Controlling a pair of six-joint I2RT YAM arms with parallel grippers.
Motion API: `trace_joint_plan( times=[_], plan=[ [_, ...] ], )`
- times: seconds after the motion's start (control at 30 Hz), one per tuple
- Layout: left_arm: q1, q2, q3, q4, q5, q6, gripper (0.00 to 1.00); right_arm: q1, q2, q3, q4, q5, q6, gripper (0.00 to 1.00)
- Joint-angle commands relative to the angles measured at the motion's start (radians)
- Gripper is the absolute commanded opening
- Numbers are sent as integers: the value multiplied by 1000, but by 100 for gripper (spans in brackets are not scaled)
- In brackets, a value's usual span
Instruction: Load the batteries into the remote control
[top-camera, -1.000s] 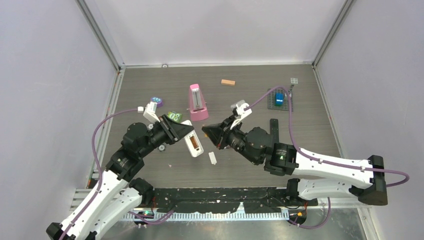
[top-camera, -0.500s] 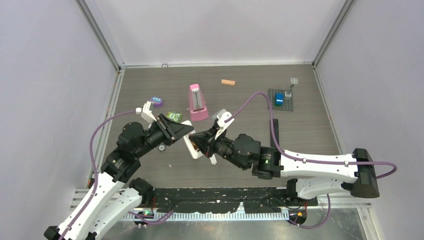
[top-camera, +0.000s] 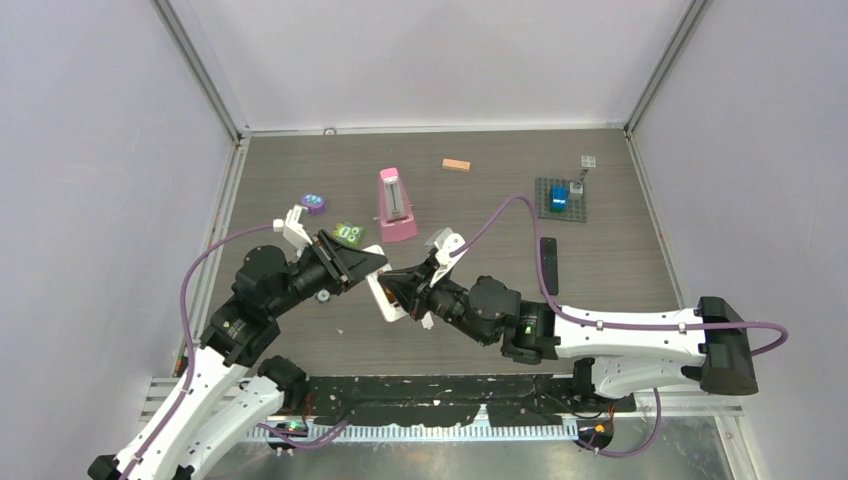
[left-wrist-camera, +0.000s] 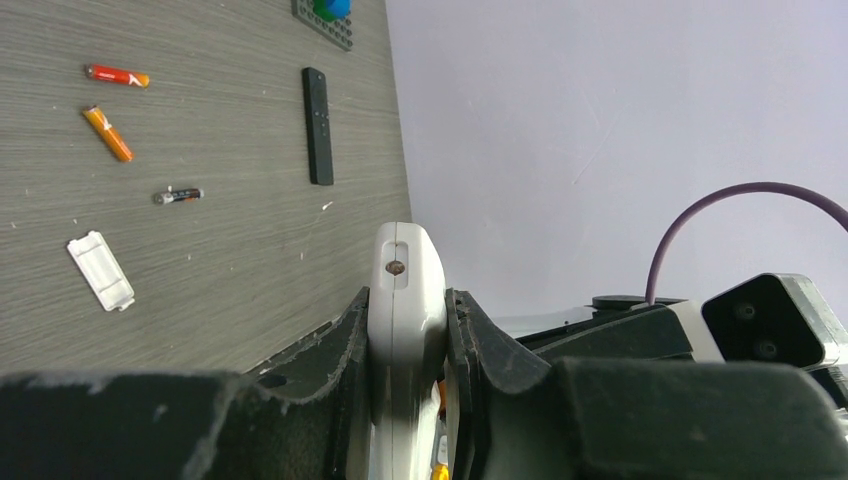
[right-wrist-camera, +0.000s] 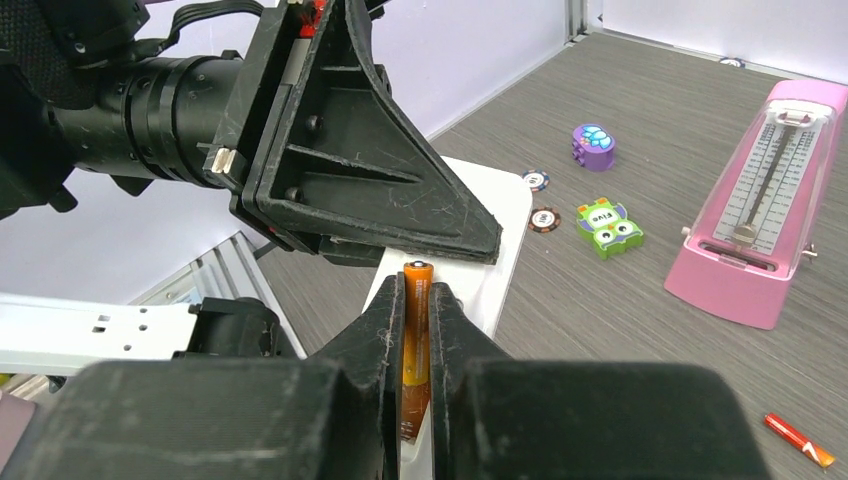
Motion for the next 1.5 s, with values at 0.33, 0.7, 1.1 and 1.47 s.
trace_joint_plan(
  times=[0.33,0.7,1.1,1.47],
  plan=[
    [-1,-10,48,49,29,-15,0,9,-49,-71,-21,21,45,5],
    [-1,-4,51,50,28,-9,0,9,-52,-81,-49,-4,88,15],
    [-1,11,44,48,38,21,0,9,-60,-16,-84,-19,125,34],
    [0,9,41,39,37,84,0,8,-167,40,-237,21,317,60]
  ],
)
